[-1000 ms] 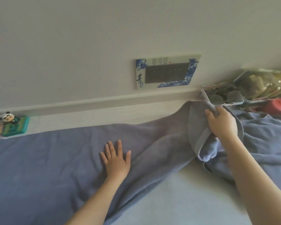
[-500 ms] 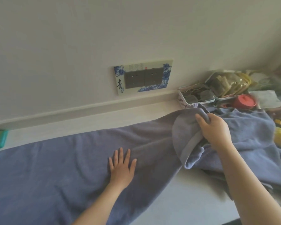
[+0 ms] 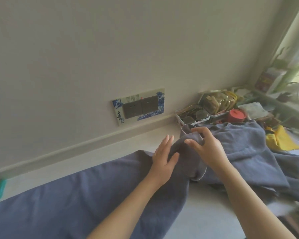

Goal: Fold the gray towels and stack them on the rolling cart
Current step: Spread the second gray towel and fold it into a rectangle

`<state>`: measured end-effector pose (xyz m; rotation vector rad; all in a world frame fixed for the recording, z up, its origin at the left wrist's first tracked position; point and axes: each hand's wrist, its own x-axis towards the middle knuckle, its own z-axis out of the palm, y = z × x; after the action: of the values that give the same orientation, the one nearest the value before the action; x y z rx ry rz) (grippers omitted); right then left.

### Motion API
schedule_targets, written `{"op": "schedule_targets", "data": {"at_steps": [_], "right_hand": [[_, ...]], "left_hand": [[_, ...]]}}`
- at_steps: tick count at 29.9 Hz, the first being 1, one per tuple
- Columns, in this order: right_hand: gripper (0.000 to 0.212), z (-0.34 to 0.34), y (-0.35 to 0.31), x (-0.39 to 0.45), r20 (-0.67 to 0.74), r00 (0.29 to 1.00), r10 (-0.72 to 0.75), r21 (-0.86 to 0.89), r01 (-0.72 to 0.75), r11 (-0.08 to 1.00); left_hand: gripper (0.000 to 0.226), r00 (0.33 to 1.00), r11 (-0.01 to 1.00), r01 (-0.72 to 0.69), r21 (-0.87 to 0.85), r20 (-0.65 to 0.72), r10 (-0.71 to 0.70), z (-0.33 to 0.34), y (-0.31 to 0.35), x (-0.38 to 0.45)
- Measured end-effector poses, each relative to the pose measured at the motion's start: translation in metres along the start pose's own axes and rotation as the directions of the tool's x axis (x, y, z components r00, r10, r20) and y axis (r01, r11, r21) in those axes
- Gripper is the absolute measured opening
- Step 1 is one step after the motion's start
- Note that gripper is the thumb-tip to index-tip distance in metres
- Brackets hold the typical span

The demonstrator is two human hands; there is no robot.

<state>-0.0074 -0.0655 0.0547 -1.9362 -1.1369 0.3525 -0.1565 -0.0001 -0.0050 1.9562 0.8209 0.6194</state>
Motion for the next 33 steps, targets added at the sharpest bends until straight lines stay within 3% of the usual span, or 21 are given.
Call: {"op": "schedule_targets", "data": {"at_steps": [2,8,12,14,19,22,25,27,30,33], "right_hand": [[0.042,-0.004,-0.007,-0.003,-0.002,1.0,0.011,0.032,-0.011,0.999],[0.017,-0.009,-0.015,-0.01,-0.064,0.998,0.028,0.222,-0.013,0.975],[0.027,0.007,-0.004,-0.02,0.177,0.983,-0.036,0.397,-0.038,0.917],[0.03,0.019,0.004,-0.026,0.283,0.957,-0.067,0.334,-0.033,0.942],[0.064,0.018,0.013,-0.025,0.294,0.955,0.029,0.274,-0.114,0.955],[0.051,-0.01,0.008,-0.021,0.442,0.894,0.073,0.164,-0.161,0.973],[0.064,-0.044,0.001,-0.017,0.52,0.846,0.113,0.075,-0.177,0.981],[0.062,-0.072,-0.005,-0.013,0.446,0.886,0.127,0.132,-0.206,0.97],[0.042,-0.115,-0.014,-0.01,0.19,0.964,0.187,0.291,-0.237,0.927],[0.032,-0.15,-0.01,-0.006,-0.049,0.96,0.277,0.145,-0.268,0.953]], "left_hand": [[0.062,0.996,0.992,0.007,-0.128,0.092,0.005,-0.006,0.022,0.011],[0.037,0.969,0.922,0.124,-0.366,0.245,-0.033,-0.033,0.064,0.029],[0.01,0.994,0.873,0.102,-0.477,0.081,-0.072,-0.056,0.082,0.038],[0.007,0.996,0.854,0.073,-0.514,-0.002,-0.087,-0.07,0.085,0.043],[0.007,0.938,0.837,-0.008,-0.547,-0.294,-0.183,-0.113,0.084,0.058],[0.014,0.872,0.817,-0.066,-0.573,-0.431,-0.231,-0.146,0.081,0.073],[0.023,0.855,0.841,-0.088,-0.533,-0.474,-0.211,-0.159,0.081,0.087],[0.021,0.877,0.871,-0.078,-0.485,-0.449,-0.171,-0.157,0.087,0.101],[0.025,0.939,0.946,0.002,-0.323,-0.324,-0.112,-0.138,0.095,0.13],[0.035,0.964,0.998,0.055,-0.015,-0.261,-0.057,-0.109,0.108,0.164]]}}
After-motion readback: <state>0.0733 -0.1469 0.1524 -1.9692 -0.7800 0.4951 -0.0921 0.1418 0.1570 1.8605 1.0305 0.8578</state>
